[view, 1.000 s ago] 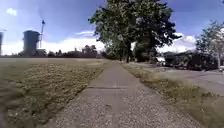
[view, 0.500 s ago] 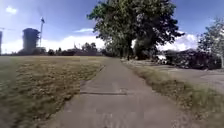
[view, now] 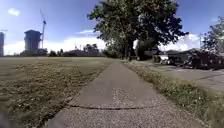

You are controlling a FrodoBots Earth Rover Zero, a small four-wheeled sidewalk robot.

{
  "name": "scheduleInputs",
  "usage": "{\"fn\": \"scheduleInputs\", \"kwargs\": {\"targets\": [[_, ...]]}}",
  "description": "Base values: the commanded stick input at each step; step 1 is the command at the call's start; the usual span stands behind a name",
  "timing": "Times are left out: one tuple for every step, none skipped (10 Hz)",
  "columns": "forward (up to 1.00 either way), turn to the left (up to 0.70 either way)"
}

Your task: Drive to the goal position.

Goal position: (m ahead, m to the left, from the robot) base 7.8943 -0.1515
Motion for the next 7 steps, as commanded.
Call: {"fn": "scheduleInputs", "kwargs": {"targets": [[1.0, 0.0], [1.0, 0.0], [1.0, 0.0], [1.0, 0.0], [1.0, 0.0], [1.0, 0.0], [1.0, 0.0]]}}
